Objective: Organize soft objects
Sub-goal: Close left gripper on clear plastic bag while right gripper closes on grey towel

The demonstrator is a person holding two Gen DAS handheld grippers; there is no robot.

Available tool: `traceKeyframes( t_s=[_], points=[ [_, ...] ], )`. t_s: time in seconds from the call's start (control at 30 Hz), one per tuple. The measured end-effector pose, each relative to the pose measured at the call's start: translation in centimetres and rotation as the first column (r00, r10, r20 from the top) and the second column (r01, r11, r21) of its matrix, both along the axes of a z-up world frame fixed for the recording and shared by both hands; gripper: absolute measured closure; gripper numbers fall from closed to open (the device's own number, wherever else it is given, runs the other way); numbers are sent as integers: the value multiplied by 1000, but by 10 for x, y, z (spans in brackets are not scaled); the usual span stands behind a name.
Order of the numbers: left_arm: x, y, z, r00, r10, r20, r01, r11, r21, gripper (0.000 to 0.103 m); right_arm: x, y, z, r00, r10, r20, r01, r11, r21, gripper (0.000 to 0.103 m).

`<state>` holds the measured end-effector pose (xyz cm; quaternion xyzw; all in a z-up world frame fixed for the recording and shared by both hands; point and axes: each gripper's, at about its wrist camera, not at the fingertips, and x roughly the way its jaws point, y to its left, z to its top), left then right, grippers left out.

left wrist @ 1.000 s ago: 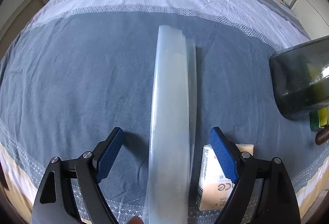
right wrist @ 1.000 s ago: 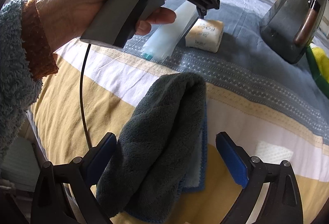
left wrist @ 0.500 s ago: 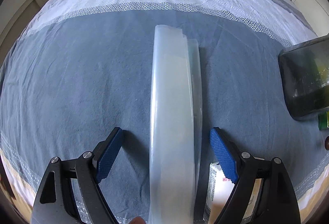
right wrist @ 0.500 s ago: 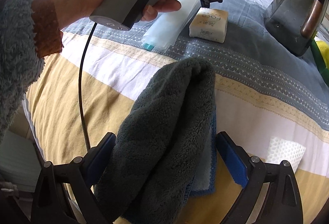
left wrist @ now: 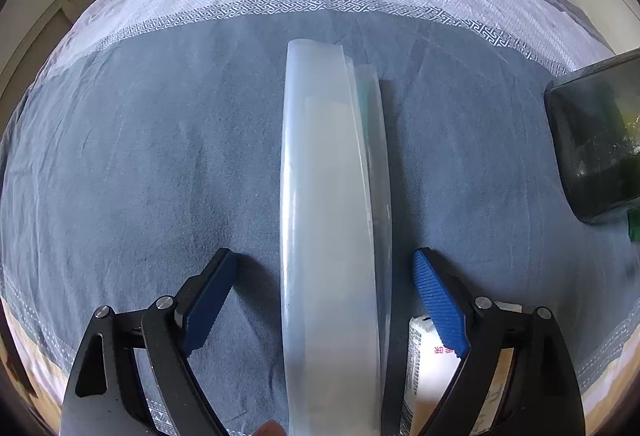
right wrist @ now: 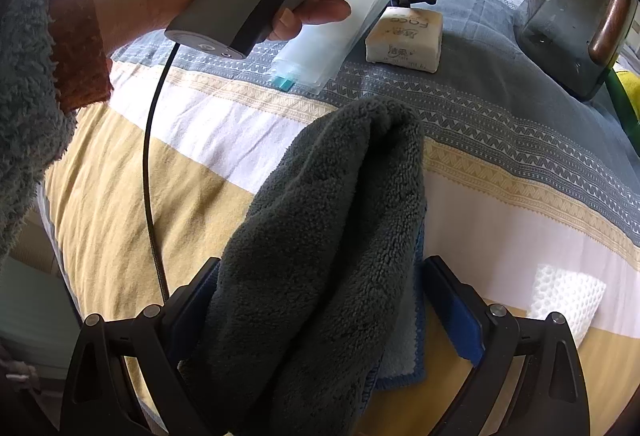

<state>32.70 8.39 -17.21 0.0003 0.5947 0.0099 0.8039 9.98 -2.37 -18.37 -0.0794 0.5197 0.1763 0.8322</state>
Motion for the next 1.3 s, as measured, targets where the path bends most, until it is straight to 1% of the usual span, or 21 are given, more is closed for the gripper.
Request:
traceKeyframes(
  t_s=[0.33, 0.7, 0.83, 1.13, 1.3],
  points=[
    [1, 14, -5, 1000, 1, 1, -1, 1000, -7, 9, 3, 7, -5, 1000, -7, 3, 7, 999, -32, 5],
    [0, 21, -7, 1000, 1, 3, -1, 1000, -13, 8, -1, 12, -5, 1000, -6, 11, 7, 998, -68, 11],
    [1, 24, -10, 1000, 7, 1, -7, 1000, -8, 1, -2, 13, -4, 1000, -5, 14, 6, 997, -75, 13],
    [4, 34, -15, 1000, 5, 2, -5, 1000, -20, 1, -5, 15, -2, 1000, -1, 21, 3, 996, -87, 15],
    [3, 31, -16, 1000, 9, -2, -9, 1000, -16, 1, -6, 16, -2, 1000, 0, 20, 2, 996, -89, 16]
  ],
)
